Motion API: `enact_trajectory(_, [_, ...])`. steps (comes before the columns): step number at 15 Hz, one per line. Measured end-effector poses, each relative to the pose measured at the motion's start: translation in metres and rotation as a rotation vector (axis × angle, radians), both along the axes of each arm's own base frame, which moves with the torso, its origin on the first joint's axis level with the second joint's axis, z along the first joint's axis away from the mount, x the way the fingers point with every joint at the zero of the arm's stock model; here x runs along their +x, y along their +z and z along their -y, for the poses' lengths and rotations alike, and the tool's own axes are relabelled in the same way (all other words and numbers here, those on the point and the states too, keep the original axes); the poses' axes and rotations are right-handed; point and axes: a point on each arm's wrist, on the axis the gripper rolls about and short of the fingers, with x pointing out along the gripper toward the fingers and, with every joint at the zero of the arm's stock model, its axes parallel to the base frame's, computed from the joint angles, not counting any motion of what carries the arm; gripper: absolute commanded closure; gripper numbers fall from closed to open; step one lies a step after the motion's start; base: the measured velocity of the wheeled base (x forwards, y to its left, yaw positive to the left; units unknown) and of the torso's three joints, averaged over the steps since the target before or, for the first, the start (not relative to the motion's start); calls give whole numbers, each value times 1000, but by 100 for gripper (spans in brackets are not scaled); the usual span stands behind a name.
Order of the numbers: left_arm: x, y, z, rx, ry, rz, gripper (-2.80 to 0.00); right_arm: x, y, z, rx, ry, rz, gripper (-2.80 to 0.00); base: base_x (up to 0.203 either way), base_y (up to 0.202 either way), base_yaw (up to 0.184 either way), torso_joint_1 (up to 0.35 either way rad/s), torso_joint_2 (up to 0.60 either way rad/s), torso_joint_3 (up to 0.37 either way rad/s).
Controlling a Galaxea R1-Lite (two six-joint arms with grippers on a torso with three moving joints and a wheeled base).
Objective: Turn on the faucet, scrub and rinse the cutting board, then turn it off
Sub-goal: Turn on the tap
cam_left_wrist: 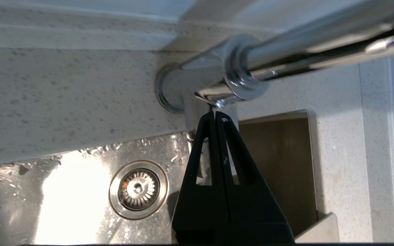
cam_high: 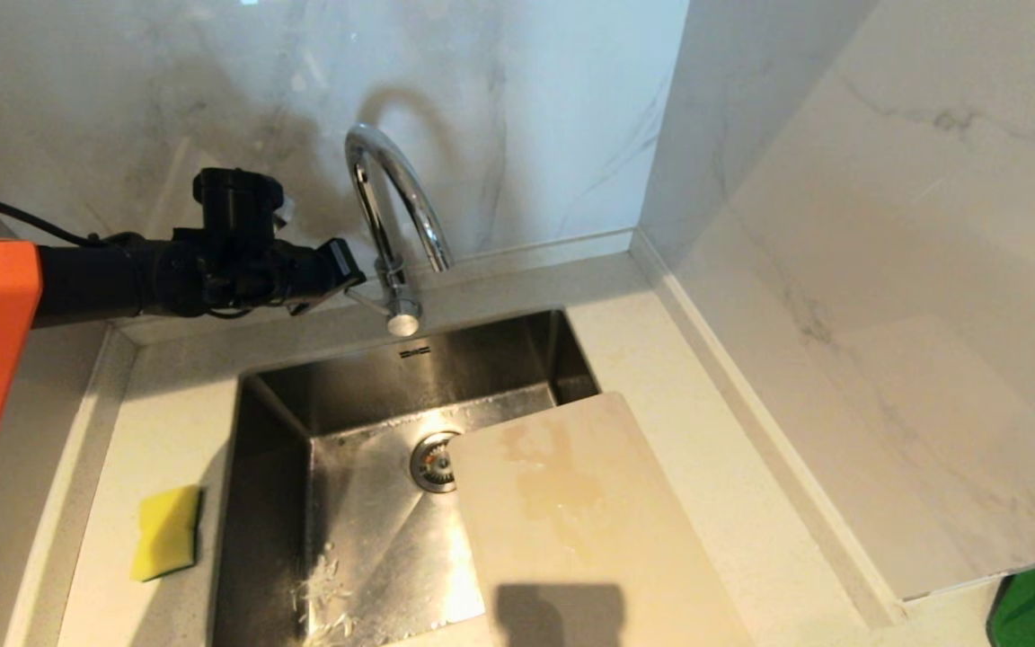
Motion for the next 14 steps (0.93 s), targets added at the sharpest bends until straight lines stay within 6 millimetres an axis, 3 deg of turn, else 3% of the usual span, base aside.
enact_trajectory(5, [-1, 0, -1, 9, -2, -12, 0, 0, 0, 0, -881, 0, -18, 0, 0, 0, 0, 0, 0, 0])
enact_trajectory(7, [-4, 0, -2, 15, -2, -39, 0, 0, 0, 0, -991, 0, -19, 0, 0, 0, 0, 0, 0, 0])
enact_trajectory(10, [-9, 2, -3, 25, 3, -70, 0, 0, 0, 0, -764, 0, -15, 0, 0, 0, 0, 0, 0, 0])
enact_trajectory(14, [-15, 4, -3, 28, 5, -110, 0, 0, 0, 0, -10, 0, 0, 0, 0, 0, 0, 0, 0, 0])
